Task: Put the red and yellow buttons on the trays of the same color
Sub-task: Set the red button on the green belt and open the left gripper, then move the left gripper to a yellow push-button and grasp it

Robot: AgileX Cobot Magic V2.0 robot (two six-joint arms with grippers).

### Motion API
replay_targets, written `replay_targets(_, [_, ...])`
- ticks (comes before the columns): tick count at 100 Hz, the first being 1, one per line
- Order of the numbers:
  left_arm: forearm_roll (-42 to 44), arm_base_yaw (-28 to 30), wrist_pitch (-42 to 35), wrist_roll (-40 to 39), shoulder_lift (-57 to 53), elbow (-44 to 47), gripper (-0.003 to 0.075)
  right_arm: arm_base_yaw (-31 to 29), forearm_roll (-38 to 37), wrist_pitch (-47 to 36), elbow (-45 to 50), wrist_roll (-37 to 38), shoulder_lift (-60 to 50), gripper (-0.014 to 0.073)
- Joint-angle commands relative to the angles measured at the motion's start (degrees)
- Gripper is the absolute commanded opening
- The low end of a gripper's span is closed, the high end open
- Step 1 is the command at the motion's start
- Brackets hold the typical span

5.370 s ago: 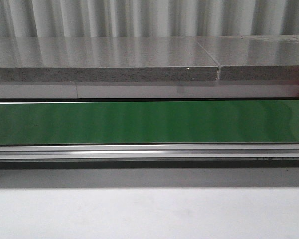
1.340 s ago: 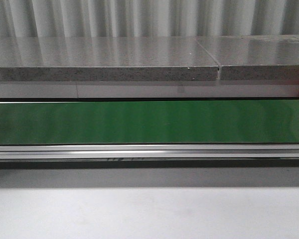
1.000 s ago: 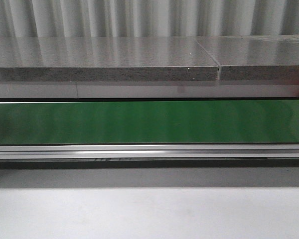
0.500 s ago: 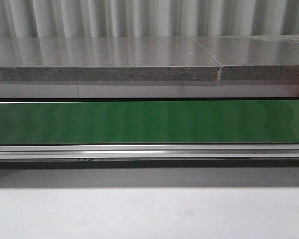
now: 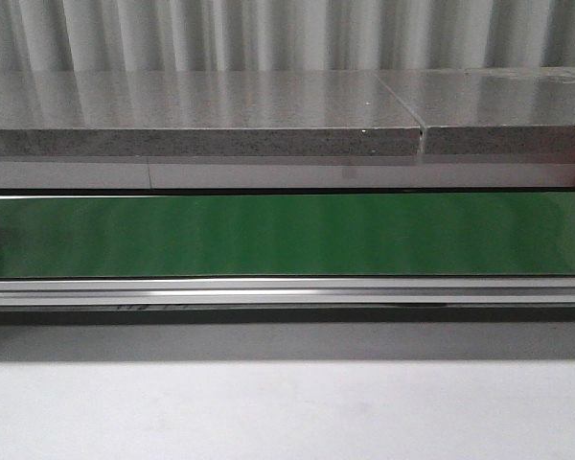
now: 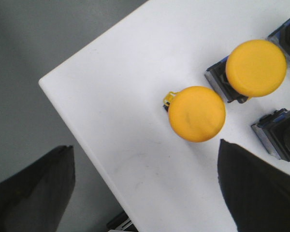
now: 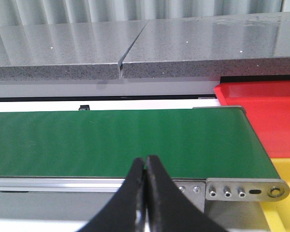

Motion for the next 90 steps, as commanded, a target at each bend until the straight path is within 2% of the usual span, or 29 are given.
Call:
replay_targets(1, [0.4, -0.4, -2.9, -0.3, -0.3, -1.3, 0.0573, 0.1, -0.1, -4.6, -0.9, -0.1, -0.6, -0.0069])
replay_targets(27, [0.0, -0.5, -5.0, 0.0, 3.2, -2.4, 0.0573, 0.1, -0.1, -4.6, -0.9, -0.1, -0.6, -0.0069])
replay_targets(48, [-5.3, -0.5, -5.1, 5.6, 7.2, -5.0, 0.0573, 0.1, -0.1, -4.6, -0.9, -0.1, -0.6, -0.0069])
replay_targets(90, [-6.0, -0.7, -6.7, 5.7, 12.9, -5.5, 0.0564, 0.1, -0.1, -4.6, -0.9, -0.1, -0.6, -0.0069])
